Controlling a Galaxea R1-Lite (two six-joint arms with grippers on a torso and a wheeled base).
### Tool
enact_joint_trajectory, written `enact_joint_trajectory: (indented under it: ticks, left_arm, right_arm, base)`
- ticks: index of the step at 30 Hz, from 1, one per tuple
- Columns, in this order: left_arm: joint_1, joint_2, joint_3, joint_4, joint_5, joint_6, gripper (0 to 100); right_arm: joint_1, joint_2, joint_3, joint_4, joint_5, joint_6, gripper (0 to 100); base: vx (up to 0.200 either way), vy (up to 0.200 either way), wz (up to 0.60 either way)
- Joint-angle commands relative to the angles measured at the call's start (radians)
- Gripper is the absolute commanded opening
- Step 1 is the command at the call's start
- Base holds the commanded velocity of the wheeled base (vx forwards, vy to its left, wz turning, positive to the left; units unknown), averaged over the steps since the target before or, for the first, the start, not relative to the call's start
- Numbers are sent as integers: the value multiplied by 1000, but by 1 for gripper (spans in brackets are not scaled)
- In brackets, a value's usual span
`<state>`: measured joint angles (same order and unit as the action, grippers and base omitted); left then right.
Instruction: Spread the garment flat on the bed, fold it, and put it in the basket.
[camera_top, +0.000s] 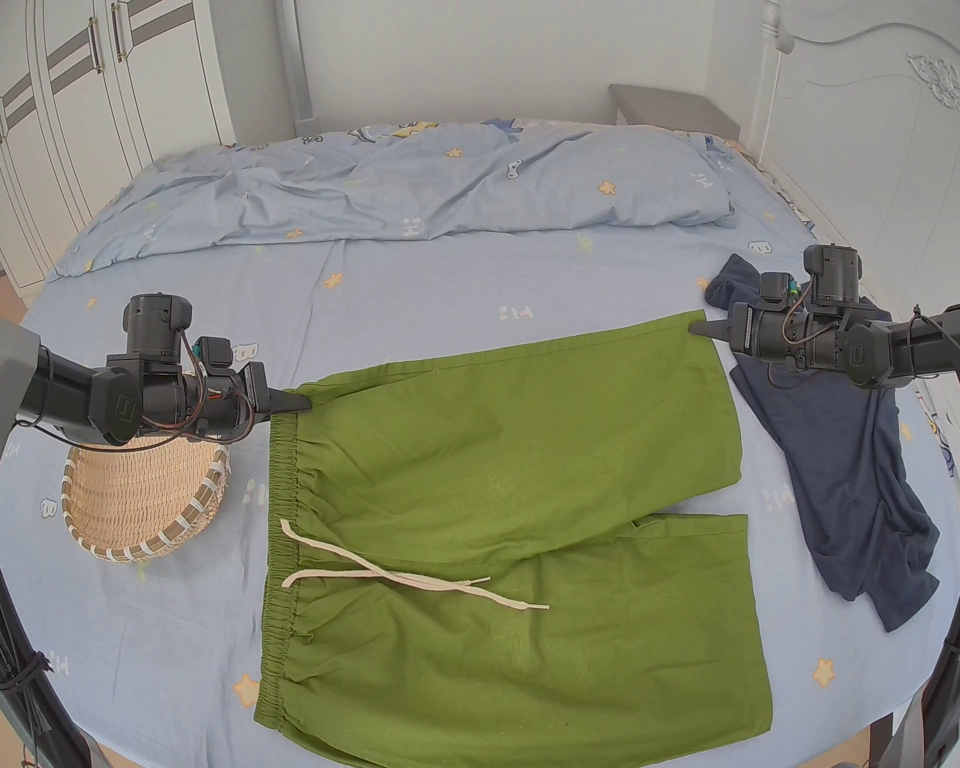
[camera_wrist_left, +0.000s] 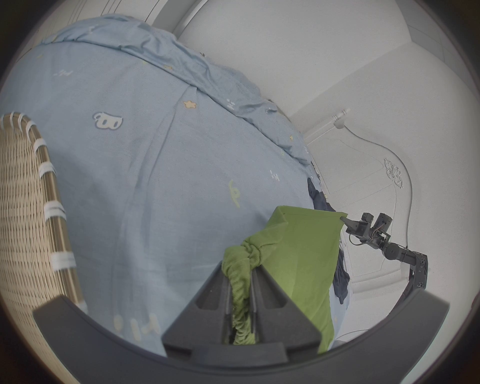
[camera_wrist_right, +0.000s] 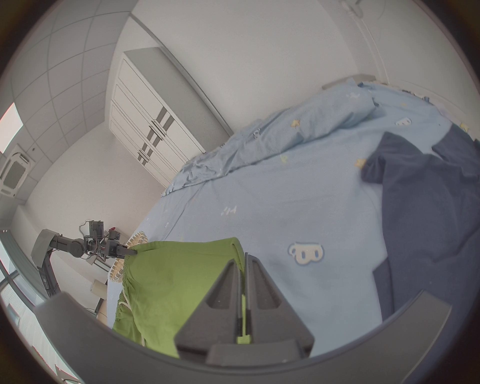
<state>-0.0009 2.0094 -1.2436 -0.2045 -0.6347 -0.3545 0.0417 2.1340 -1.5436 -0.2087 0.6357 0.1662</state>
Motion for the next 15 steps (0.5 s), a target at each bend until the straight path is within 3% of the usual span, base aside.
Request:
enact_joint_trajectory:
  ticks: [1,8,15]
  left_arm:
    - [10,35,-4,-43,9,0,0]
    - [18,71,-22,-121,69,-8,0]
    - [19,72,-25,-122,70,-8,0]
  right_arm:
    - [21,33,-29,-41,-4,6,0]
    - [27,66,-85,-72,-16,24,0]
    - [49,35,-44,-75,-62,23,0]
  base:
    - [0,0,0]
    - [0,0,0]
    - [0,0,0]
